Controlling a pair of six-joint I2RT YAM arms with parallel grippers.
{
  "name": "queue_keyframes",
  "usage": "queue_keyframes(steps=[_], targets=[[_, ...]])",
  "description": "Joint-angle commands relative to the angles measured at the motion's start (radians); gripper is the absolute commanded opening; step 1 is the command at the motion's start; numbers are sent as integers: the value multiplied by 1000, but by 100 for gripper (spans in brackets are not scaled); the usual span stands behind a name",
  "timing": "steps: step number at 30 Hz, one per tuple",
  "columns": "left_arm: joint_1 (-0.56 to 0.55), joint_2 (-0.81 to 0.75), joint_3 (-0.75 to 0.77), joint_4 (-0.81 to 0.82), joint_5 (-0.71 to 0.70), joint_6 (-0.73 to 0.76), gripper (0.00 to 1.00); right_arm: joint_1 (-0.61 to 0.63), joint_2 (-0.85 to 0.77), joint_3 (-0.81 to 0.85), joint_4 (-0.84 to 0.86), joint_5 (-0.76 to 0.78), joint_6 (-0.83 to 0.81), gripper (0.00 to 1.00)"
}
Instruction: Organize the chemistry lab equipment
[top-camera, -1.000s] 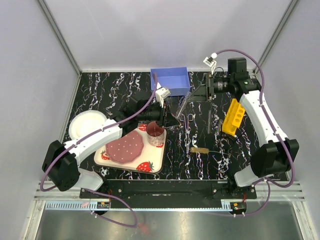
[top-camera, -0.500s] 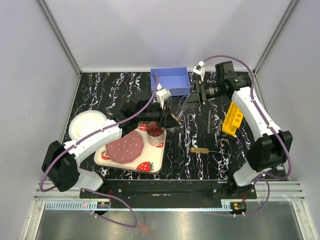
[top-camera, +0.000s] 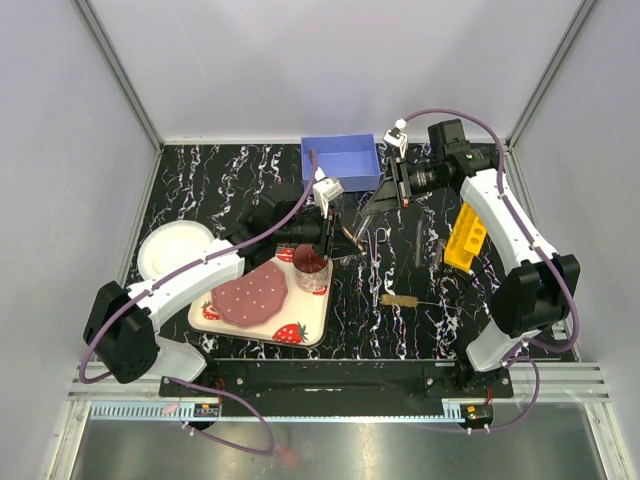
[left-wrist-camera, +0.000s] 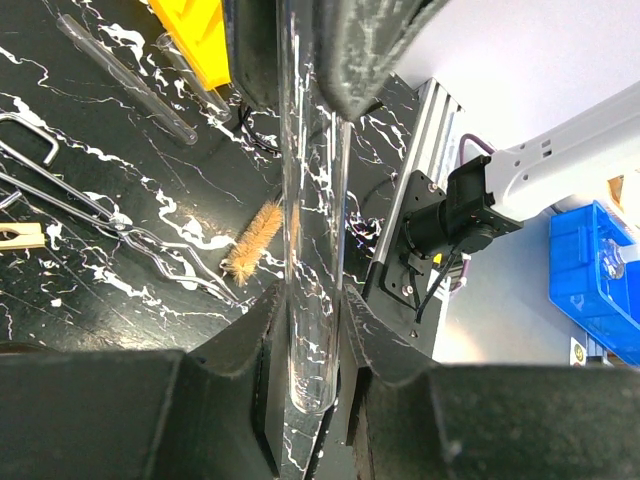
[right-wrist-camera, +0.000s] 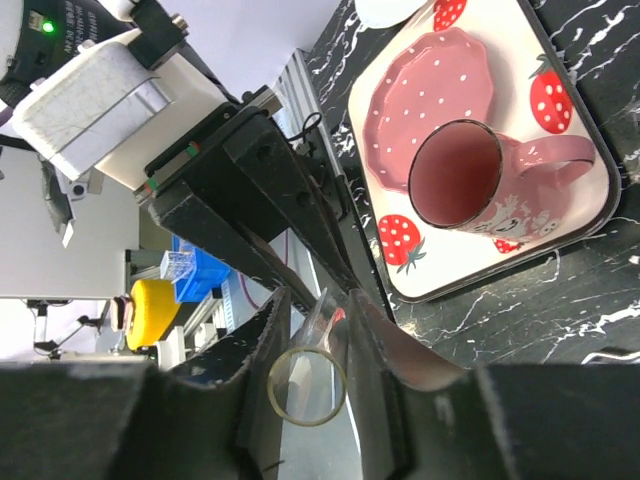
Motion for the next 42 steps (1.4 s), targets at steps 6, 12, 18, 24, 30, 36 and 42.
queue_keyframes(steps=[6, 12, 18, 24, 30, 36, 42], targets=[[-4, -29, 4, 40, -15, 8, 28, 8, -44, 30, 30, 72, -33, 21], [10, -103, -25, 44, -74, -3, 74, -12, -96, 10, 30, 180, -78, 19], [53, -291, -56, -81, -283, 63, 97, -132, -165, 35, -13, 305, -143, 19], [103, -526, -88, -279, -647, 216, 99, -356, -275, 38, 6, 583, -231, 19], [116, -638, -223, -281, -773, 232, 99, -495, -250, 38, 75, 804, -272, 19], [114, -701, -286, -284, -729, 163, 99, -543, -210, 7, 170, 876, -266, 19], [116, -733, -286, -301, -724, 152, 99, -572, -162, -51, 279, 904, -249, 20]])
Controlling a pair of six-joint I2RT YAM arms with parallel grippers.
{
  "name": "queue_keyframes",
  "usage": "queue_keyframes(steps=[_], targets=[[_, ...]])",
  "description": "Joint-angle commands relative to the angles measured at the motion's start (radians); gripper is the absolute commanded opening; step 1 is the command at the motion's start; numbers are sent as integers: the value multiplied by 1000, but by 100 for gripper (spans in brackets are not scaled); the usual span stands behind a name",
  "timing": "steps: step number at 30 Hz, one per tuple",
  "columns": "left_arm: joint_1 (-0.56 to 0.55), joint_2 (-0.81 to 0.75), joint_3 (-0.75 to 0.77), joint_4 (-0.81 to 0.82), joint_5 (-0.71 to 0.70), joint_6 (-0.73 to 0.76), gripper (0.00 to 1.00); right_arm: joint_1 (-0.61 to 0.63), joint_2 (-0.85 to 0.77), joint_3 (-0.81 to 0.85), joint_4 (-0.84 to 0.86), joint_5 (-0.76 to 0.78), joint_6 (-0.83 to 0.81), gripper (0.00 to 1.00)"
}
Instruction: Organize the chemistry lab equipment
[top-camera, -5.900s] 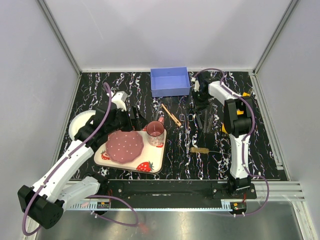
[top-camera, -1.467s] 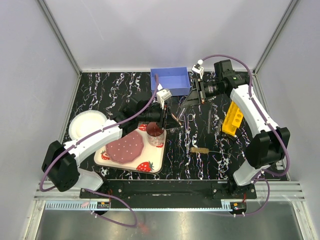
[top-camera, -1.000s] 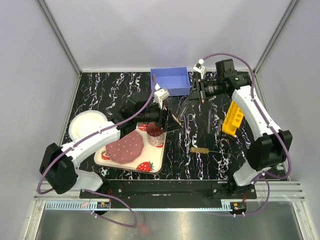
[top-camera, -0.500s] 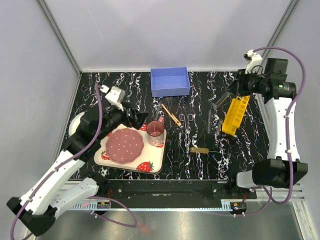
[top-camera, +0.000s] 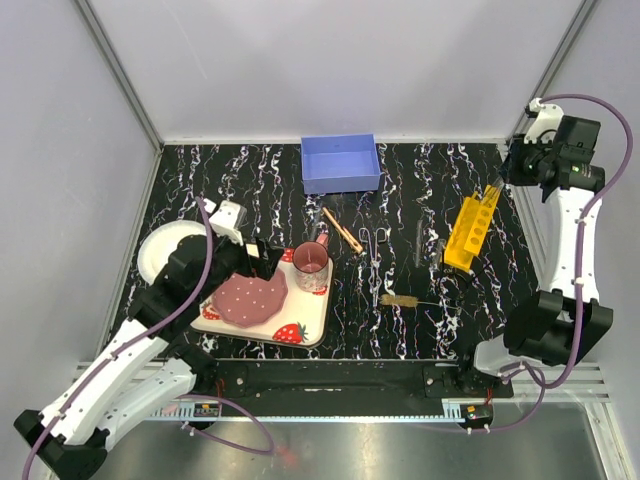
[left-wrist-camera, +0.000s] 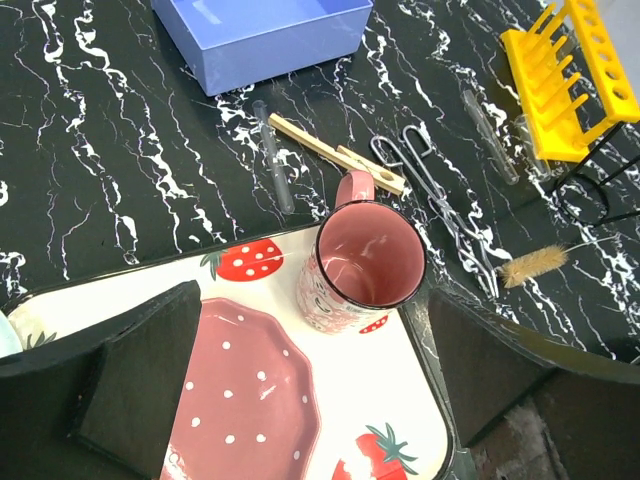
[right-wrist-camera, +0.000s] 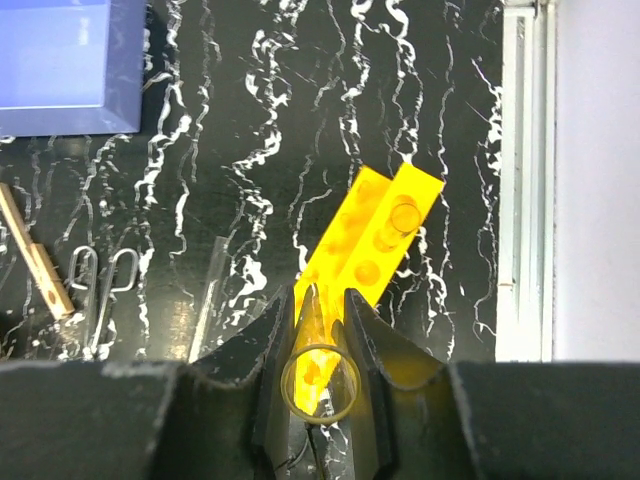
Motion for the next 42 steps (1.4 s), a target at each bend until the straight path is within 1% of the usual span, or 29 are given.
queue_keyframes(steps=[1, 5, 17, 31, 42], targets=[[2, -33, 20, 30, -21, -18, 99, -17, 34, -27, 130, 58, -4, 20], [2, -20, 50, 6, -33, -6, 99, -26, 62, -49, 195, 84, -5, 20], [2, -16, 58, -11, -38, -4, 99, -31, 128, -99, 236, 87, -11, 22], [2, -5, 71, -14, -32, 2, 99, -34, 126, -159, 255, 79, -19, 22], [2, -17, 58, -14, -28, -12, 99, -34, 128, -256, 357, 39, -21, 23]])
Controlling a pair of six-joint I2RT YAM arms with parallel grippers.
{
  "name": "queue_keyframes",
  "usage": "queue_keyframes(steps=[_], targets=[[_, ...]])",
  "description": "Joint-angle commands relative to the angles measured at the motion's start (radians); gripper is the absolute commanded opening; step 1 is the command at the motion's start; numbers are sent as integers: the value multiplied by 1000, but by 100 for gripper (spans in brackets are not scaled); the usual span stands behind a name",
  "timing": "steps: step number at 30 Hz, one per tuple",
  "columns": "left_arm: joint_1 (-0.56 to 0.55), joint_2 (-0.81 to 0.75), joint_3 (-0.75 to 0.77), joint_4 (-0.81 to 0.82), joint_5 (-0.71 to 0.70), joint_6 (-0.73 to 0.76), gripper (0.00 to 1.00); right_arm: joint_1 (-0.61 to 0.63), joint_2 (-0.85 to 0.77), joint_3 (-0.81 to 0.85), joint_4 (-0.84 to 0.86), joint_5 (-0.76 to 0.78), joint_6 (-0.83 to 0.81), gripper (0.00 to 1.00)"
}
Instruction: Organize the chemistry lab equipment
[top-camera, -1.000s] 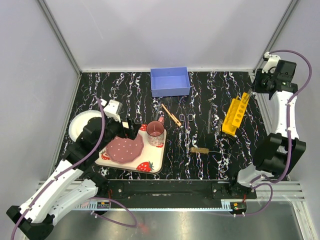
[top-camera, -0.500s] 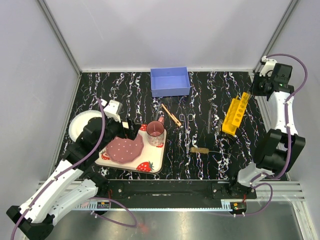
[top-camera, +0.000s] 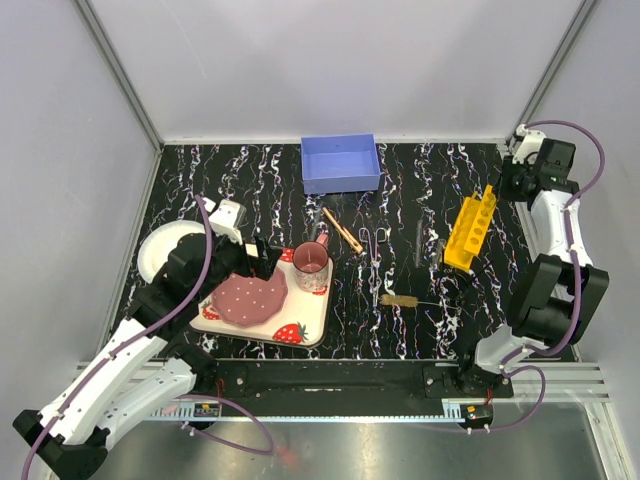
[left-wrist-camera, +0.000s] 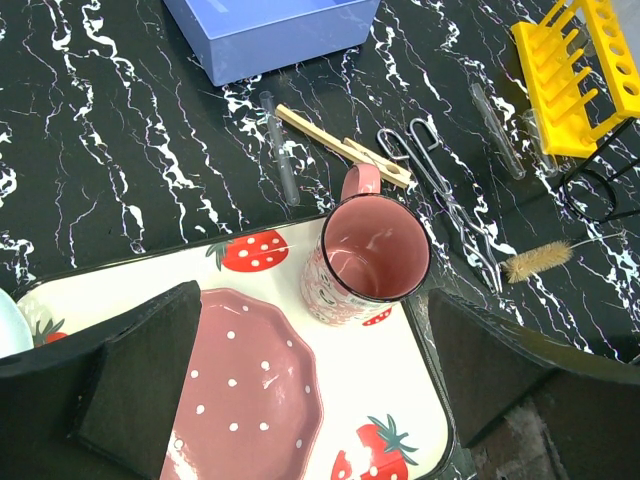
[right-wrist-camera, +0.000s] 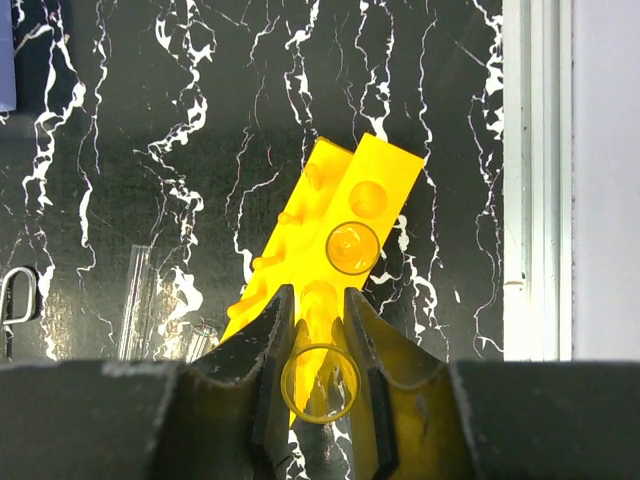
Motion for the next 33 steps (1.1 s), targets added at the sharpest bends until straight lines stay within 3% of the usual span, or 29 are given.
queue_keyframes(steps=[1, 21, 33], targets=[[2, -13, 31, 29, -15, -4, 99, -5, -6, -48, 104, -30, -13, 23], [2, 30, 35, 51, 2, -12, 99, -5, -24, -179, 206, -63, -45, 26], [2, 16, 45, 48, 10, -23, 99, -5, -94, -210, 178, -63, -68, 53]])
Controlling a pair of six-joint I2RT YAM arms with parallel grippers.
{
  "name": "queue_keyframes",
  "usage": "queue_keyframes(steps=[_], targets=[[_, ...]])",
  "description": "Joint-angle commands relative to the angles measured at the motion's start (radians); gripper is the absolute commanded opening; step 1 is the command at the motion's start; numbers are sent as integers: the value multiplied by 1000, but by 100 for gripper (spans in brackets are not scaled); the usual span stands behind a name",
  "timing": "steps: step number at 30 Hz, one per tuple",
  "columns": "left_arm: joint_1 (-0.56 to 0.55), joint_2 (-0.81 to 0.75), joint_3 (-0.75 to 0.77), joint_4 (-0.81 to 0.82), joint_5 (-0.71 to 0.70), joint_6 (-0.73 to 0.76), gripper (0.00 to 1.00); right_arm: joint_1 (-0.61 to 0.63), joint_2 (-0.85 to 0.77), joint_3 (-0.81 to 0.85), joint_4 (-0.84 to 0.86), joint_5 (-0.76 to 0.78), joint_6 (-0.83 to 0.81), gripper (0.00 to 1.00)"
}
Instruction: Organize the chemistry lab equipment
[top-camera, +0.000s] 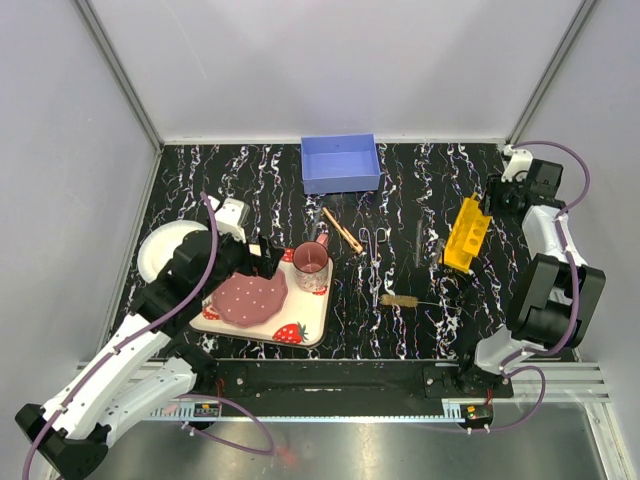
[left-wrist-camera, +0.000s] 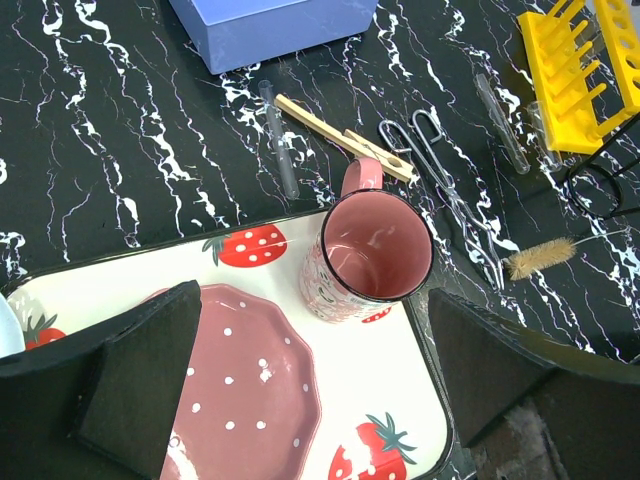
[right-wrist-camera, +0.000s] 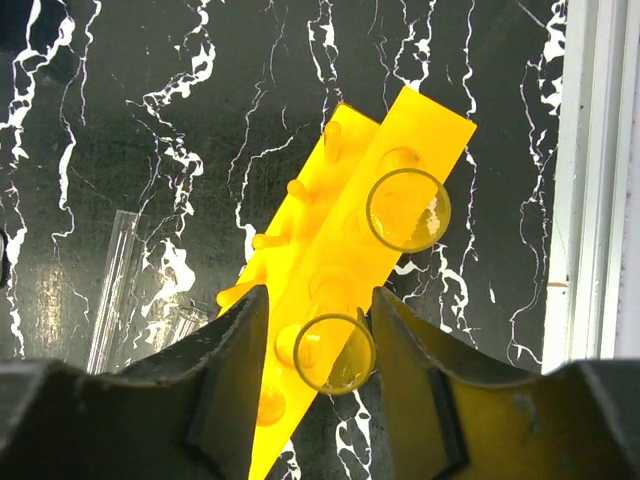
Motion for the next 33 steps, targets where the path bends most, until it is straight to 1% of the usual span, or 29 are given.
queue_keyframes(steps=[1, 2, 3, 8, 9, 12, 13, 16, 22, 23, 25, 27, 31, 33], targets=[[2, -17, 46, 41, 10, -12, 99, -5, -93, 9, 4, -5, -23, 56], [2, -18, 49, 41, 10, -13, 99, -5, -102, 9, 2, 11, -28, 59], [4, -21, 51, 38, 10, -15, 99, -5, -111, 10, -3, 19, -31, 65], [2, -29, 55, 34, 13, -18, 99, -5, -182, 27, -38, 76, -43, 80], [2, -32, 57, 34, 14, -19, 99, -5, -201, 38, -58, 80, -48, 85], [2, -38, 60, 38, 17, -24, 99, -5, -237, 64, -114, 71, -62, 95], [2, -41, 60, 38, 19, -26, 99, -5, -246, 70, -127, 64, -65, 100], [2, -47, 61, 49, 30, -36, 99, -5, -274, 107, -191, 19, -68, 100], [4, -38, 78, 69, 57, -72, 99, -7, -269, 217, -346, -138, -52, 100], [2, -34, 83, 72, 94, -76, 99, -4, -263, 240, -380, -162, -48, 100], [4, -24, 91, 78, 119, -91, 99, -4, -258, 257, -407, -227, -39, 100], [4, -6, 100, 86, 148, -107, 99, -2, -251, 278, -444, -269, -32, 100], [4, 41, 118, 92, 175, -186, 99, 7, -245, 291, -490, -361, -17, 100], [4, 93, 141, 92, 220, -207, 99, 10, -246, 285, -503, -384, -13, 100]])
